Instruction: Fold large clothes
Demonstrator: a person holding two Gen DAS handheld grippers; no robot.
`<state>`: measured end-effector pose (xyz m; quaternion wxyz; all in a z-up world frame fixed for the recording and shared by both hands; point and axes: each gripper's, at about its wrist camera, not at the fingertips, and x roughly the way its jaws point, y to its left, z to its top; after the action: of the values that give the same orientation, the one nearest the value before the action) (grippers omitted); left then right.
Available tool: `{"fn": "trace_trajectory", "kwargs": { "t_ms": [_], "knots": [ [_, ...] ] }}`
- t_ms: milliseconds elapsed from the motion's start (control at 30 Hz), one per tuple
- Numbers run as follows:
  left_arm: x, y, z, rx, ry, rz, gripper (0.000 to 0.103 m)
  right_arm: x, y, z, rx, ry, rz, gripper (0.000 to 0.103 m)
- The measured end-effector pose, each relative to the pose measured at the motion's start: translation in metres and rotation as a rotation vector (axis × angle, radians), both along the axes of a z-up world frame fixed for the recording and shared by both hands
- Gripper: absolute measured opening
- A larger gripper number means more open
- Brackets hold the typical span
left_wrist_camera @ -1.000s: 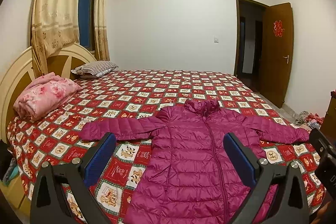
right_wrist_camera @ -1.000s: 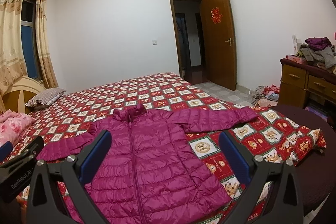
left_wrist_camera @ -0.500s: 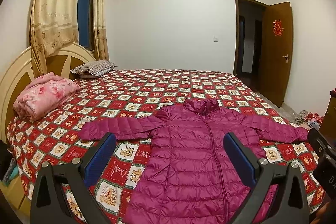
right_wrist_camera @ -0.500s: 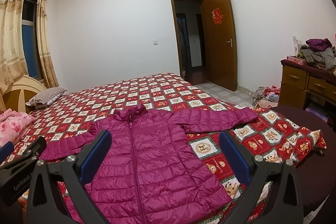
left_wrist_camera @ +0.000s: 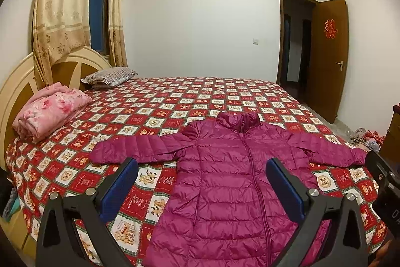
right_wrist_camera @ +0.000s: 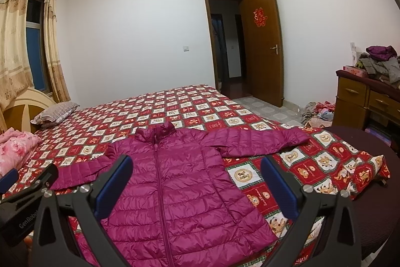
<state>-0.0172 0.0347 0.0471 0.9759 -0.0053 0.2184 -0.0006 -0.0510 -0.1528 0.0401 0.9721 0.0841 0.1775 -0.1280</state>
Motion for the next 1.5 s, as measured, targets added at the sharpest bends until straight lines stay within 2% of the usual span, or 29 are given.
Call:
{"fn": "trace_trajectory", "kwargs": {
  "t_ms": [267, 400, 500, 600, 667, 800, 933, 1033, 1100, 1233, 1333, 1367, 1400, 1433, 1500],
  "knots": [
    [0.031, -0.003, -0.009, 0.004, 0.037, -0.009, 0.102, 0.023, -0.008, -0.007, 0.021, 0.034, -0.004, 0.103],
    [0.055, -0.003, -0.020, -0.048, 0.082, -0.084, 0.102, 0.039, -0.021, -0.015, 0.073, 0.050, -0.007, 0.103],
    [0.086, -0.009, -0.044, -0.050, 0.191, -0.168, 0.102, 0.058, -0.035, -0.033, 0.140, 0.117, 0.009, 0.103],
    [0.112, -0.009, -0.071, -0.031, 0.273, -0.164, 0.102, 0.077, -0.057, -0.062, 0.200, 0.218, -0.005, 0.103],
    [0.133, 0.000, -0.089, -0.007, 0.306, -0.115, 0.102, 0.080, -0.076, -0.074, 0.231, 0.249, -0.031, 0.103],
    [0.167, 0.015, -0.107, 0.005, 0.309, -0.060, 0.102, 0.082, -0.151, -0.092, 0.317, 0.264, -0.185, 0.103],
    [0.204, 0.022, -0.124, 0.041, 0.269, -0.001, 0.102, 0.082, -0.239, -0.102, 0.398, 0.212, -0.368, 0.103],
    [0.229, 0.025, -0.141, 0.063, 0.270, 0.041, 0.102, 0.100, -0.304, -0.113, 0.459, 0.222, -0.458, 0.091],
    [0.243, 0.025, -0.155, 0.067, 0.286, 0.042, 0.102, 0.117, -0.336, -0.124, 0.503, 0.246, -0.483, 0.090],
    [0.256, 0.025, -0.178, 0.071, 0.299, 0.069, 0.102, 0.150, -0.369, -0.148, 0.544, 0.291, -0.516, 0.084],
    [0.262, 0.026, -0.191, 0.066, 0.310, 0.082, 0.102, 0.169, -0.382, -0.163, 0.531, 0.324, -0.550, 0.081],
    [0.264, 0.027, -0.196, 0.065, 0.326, 0.083, 0.102, 0.174, -0.384, -0.167, 0.521, 0.331, -0.554, 0.076],
    [0.266, 0.027, -0.199, 0.063, 0.339, 0.082, 0.102, 0.180, -0.380, -0.165, 0.451, 0.336, -0.569, 0.073],
    [0.270, 0.029, -0.203, 0.054, 0.364, 0.079, 0.102, 0.185, -0.380, -0.165, 0.423, 0.344, -0.559, 0.068],
    [0.275, 0.030, -0.209, 0.036, 0.397, 0.079, 0.102, 0.193, -0.380, -0.168, 0.376, 0.371, -0.549, 0.041]
  ]
}}
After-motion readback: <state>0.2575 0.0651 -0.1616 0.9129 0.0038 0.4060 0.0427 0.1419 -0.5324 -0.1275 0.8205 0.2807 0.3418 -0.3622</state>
